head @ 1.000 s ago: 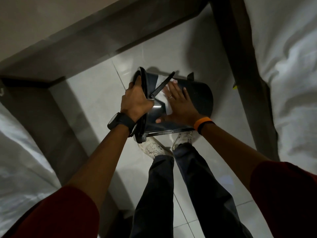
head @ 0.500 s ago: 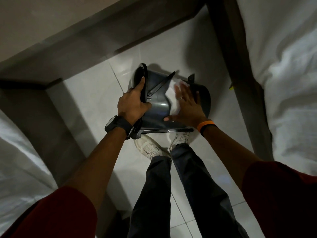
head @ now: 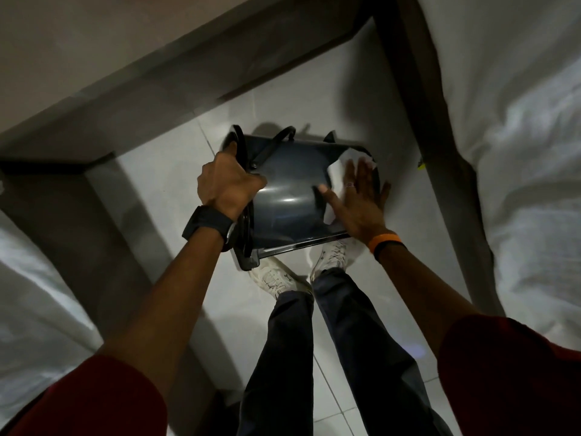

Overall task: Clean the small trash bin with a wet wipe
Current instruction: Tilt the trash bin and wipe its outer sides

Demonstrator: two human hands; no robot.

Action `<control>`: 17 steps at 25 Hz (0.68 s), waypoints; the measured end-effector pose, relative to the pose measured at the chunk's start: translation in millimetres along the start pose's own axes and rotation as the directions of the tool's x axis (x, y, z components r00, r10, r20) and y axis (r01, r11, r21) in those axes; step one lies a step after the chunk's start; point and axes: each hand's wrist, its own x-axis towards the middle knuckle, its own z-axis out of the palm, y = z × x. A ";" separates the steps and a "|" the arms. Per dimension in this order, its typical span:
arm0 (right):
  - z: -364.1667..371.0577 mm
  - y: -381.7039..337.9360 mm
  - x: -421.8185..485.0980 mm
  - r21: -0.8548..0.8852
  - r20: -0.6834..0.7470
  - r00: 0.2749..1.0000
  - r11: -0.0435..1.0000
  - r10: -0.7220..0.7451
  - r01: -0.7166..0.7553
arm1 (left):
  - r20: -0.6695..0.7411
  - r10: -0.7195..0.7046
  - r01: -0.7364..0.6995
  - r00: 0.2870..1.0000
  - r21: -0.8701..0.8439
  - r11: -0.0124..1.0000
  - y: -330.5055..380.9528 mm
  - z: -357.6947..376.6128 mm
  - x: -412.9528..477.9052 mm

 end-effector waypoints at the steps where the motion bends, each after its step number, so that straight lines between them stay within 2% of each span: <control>1: 0.5 -7.9 -2.9 -0.033 -0.014 0.998 0.998 -0.055 0.055 | -0.006 -0.007 0.007 1.000 -0.006 1.000 2.5 -1.6 2.7; 2: 5.8 -21.0 -9.6 -0.078 -0.043 0.981 0.979 -0.192 0.188 | -0.012 -0.015 0.015 1.000 -0.003 1.000 4.4 -3.3 5.6; 4: 24.5 -50.5 -28.1 -0.204 -0.045 0.869 0.856 -0.493 0.475 | -0.026 -0.038 0.038 0.999 -0.003 0.999 6.9 -7.2 10.9; 5: 31.8 -56.8 -35.8 -0.268 -0.047 0.814 0.792 -0.579 0.549 | -0.030 -0.055 0.055 0.998 -0.013 0.998 7.0 -9.2 13.2; 6: 33.5 -55.8 -36.7 -0.316 -0.065 0.791 0.764 -0.609 0.562 | -0.029 -0.071 0.070 0.997 -0.025 0.997 7.0 -11.6 15.4; 7: 29.8 -49.9 -31.1 -0.322 -0.095 0.815 0.792 -0.572 0.519 | -0.026 -0.084 0.083 0.996 -0.032 0.996 7.0 -14.4 17.3; 8: 24.6 -40.9 -23.0 -0.283 -0.133 0.874 0.863 -0.468 0.419 | -0.019 -0.095 0.094 0.995 -0.036 0.995 7.5 -17.2 19.1; 10: 10.5 -24.8 -6.2 -0.076 -0.127 0.981 0.988 -0.145 0.136 | 0.000 -0.116 0.116 0.993 -0.034 0.993 9.8 -23.4 22.8; 11: 7.1 -22.2 -1.1 0.016 -0.096 0.995 0.999 -0.041 0.043 | 0.012 -0.127 0.128 0.992 -0.036 0.991 12.3 -26.0 24.1; 12: 7.8 -28.6 -2.4 0.035 -0.090 0.996 0.999 -0.027 0.031 | 0.022 -0.138 0.139 0.990 -0.039 0.990 14.9 -28.2 25.1; 13: 12.0 -41.9 -9.8 -0.003 -0.113 0.988 0.994 -0.106 0.106 | 0.027 -0.151 0.152 0.988 -0.042 0.987 17.4 -30.0 25.4; 15: 28.3 -74.3 -35.6 -0.121 -0.106 0.916 0.919 -0.388 0.375 | 0.023 -0.175 0.176 0.984 -0.046 0.983 20.9 -31.6 24.3; 16: 36.7 -81.1 -47.4 -0.169 -0.105 0.868 0.869 -0.485 0.465 | 0.022 -0.184 0.185 0.983 -0.054 0.981 21.9 -31.9 23.3; 17: 37.7 -80.7 -51.6 -0.198 -0.105 0.854 0.853 -0.509 0.483 | 0.024 -0.191 0.192 0.981 -0.066 0.979 22.2 -32.3 22.2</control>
